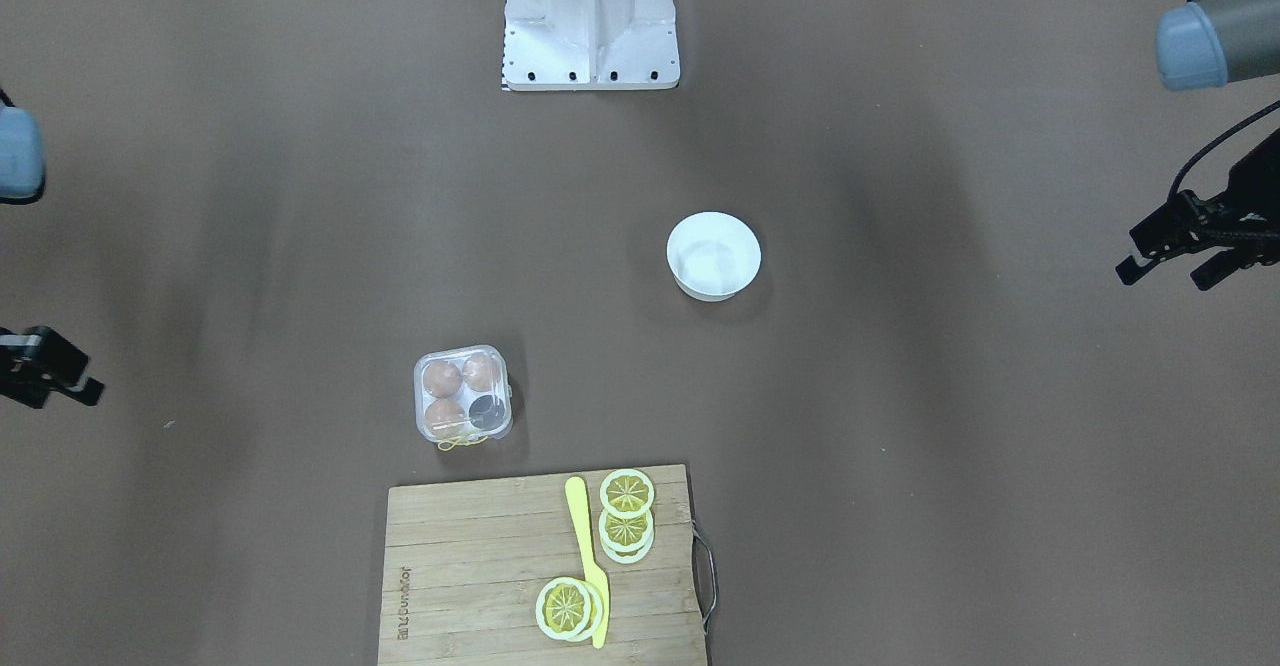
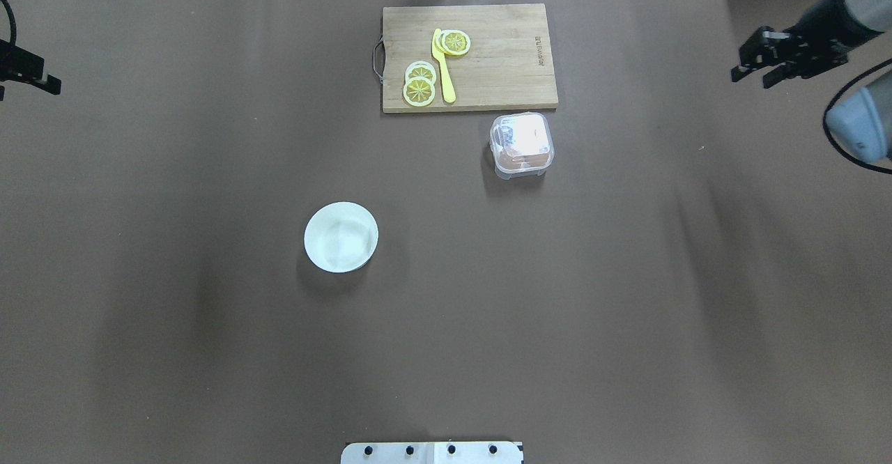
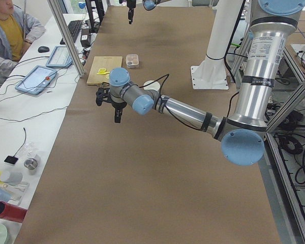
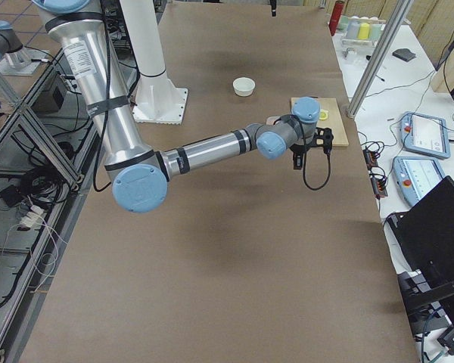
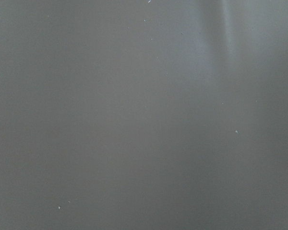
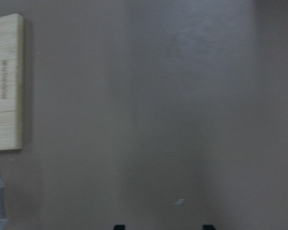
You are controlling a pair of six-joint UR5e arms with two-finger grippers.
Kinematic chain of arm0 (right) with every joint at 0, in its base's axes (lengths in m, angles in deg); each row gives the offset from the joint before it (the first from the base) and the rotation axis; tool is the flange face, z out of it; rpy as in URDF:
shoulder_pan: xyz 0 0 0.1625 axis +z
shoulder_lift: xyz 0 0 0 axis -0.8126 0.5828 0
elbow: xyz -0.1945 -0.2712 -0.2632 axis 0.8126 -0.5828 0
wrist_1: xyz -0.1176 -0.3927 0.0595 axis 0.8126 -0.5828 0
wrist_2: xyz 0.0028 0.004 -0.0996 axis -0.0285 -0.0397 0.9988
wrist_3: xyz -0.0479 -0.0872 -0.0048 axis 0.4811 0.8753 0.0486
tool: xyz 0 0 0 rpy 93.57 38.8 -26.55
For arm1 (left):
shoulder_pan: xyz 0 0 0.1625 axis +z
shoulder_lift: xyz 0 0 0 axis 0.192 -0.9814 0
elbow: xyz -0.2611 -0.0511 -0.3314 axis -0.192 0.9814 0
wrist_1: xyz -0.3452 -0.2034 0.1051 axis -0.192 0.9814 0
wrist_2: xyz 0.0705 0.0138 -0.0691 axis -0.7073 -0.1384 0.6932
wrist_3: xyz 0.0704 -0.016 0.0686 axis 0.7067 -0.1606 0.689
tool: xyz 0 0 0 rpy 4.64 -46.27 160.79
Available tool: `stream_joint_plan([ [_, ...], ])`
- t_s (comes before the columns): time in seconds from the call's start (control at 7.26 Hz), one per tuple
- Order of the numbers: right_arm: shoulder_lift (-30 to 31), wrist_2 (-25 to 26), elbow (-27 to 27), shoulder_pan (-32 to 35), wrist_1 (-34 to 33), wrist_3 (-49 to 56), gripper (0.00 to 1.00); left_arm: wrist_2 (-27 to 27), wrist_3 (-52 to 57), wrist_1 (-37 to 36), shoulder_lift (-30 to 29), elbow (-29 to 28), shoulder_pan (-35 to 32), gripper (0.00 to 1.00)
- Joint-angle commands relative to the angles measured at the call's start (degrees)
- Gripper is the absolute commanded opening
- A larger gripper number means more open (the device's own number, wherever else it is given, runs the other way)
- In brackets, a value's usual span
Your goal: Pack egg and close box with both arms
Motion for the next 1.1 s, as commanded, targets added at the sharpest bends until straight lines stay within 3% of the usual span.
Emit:
stream_joint_plan([
  [0.0, 9.0, -0.52, -0.8, 8.31, -0.22, 16.88, 0.71, 1.89, 0.39, 0.5, 2.09, 0.58, -0.26, 0.98],
  [0.14, 11.2, 0.17, -0.72, 10.17, -0.92, 18.34, 1.0, 1.81, 1.09, 0.41, 2.62, 0.59, -0.35, 0.98],
  [0.41, 14.11, 0.44, -1.85, 12.37, -2.06, 26.05, 1.0, 1.03, 13.6, -0.73, 5.94, -0.37, -2.79, 0.98],
  [0.69, 13.34, 2.46, -2.3, 14.13, -11.08, 36.31, 1.0, -3.0, 22.39, -2.05, 11.29, -0.73, -5.88, 0.98],
  [0.96, 12.8, 2.38, -1.51, 15.28, -12.97, 37.6, 1.0, -4.87, 28.07, -4.14, 13.52, -3.62, -7.9, 0.98],
])
